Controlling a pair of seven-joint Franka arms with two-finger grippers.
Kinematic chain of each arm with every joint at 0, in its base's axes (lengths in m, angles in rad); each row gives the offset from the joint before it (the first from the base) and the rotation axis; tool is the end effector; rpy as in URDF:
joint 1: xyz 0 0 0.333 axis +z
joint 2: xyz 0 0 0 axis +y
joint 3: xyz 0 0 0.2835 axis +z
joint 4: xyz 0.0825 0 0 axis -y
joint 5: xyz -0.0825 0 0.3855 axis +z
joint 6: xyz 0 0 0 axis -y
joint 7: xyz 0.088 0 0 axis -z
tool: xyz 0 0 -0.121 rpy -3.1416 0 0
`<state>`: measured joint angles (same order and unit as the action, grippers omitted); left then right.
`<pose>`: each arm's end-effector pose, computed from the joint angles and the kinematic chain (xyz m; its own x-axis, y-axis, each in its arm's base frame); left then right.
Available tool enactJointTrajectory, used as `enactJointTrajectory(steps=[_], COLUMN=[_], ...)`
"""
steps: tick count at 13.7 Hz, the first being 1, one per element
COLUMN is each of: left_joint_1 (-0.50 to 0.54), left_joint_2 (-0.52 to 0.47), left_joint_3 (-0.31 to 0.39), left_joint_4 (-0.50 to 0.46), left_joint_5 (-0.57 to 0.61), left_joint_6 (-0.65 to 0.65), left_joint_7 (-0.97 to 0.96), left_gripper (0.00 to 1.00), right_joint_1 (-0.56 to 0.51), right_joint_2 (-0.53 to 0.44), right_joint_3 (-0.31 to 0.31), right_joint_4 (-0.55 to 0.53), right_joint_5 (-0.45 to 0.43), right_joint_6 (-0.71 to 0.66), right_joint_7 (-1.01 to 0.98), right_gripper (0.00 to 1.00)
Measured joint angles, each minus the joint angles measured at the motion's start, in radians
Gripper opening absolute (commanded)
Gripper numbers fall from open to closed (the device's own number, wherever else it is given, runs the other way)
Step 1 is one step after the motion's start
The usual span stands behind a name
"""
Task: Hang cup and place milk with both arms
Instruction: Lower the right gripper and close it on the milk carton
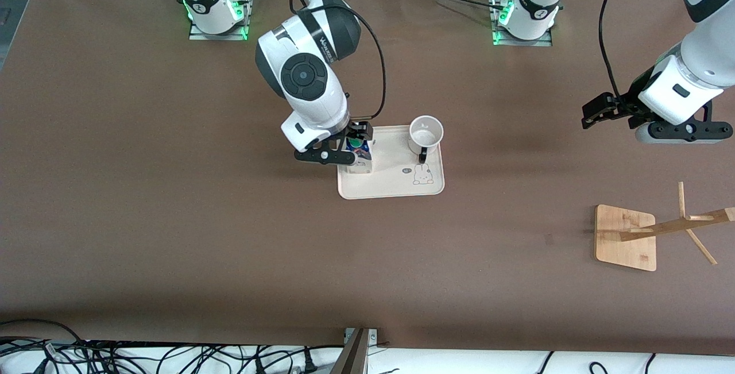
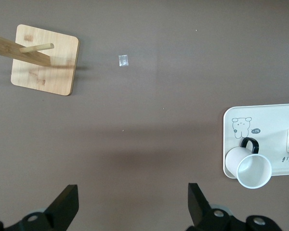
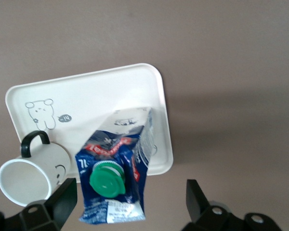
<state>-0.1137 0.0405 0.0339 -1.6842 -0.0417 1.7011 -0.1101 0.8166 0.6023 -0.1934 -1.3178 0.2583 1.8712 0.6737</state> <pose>0.5704 -0.0504 0.5124 0.9990 0.0357 -0.0279 0.0367 -0.9986 0.0370 0.5410 0.4479 0.3467 0.9887 -0.0951 -0.1156 -0.1046 -0.9913 -0.0793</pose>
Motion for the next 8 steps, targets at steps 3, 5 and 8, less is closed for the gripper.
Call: enactJointTrajectory(steps=[3,5,8], left_joint_1=[0.0,0.0,0.0], left_joint_2=[0.008,0.011,0.012], left_joint_3=[0.0,0.0,0.0], left_joint_4=[0.0,0.0,0.0], left_joint_5=[0.0,0.0,0.0], left_joint_6=[0.0,0.0,0.0], left_joint_7=[0.0,0.0,0.0], left_gripper=[1.0,1.0,1.0], right_joint_1=[0.023,0.037,0.038], right_joint_2=[0.01,0.011,0.026], right_joint_3=[0.001,0.001,0.001], right_joint_4=[0.007,0.008,0.008], right_joint_5=[0.005,0.005,0.005], right_joint_6=[0.011,0.012,0.012], right_joint_7=[0.0,0.001,0.001], right_gripper=[1.0,1.0,1.0])
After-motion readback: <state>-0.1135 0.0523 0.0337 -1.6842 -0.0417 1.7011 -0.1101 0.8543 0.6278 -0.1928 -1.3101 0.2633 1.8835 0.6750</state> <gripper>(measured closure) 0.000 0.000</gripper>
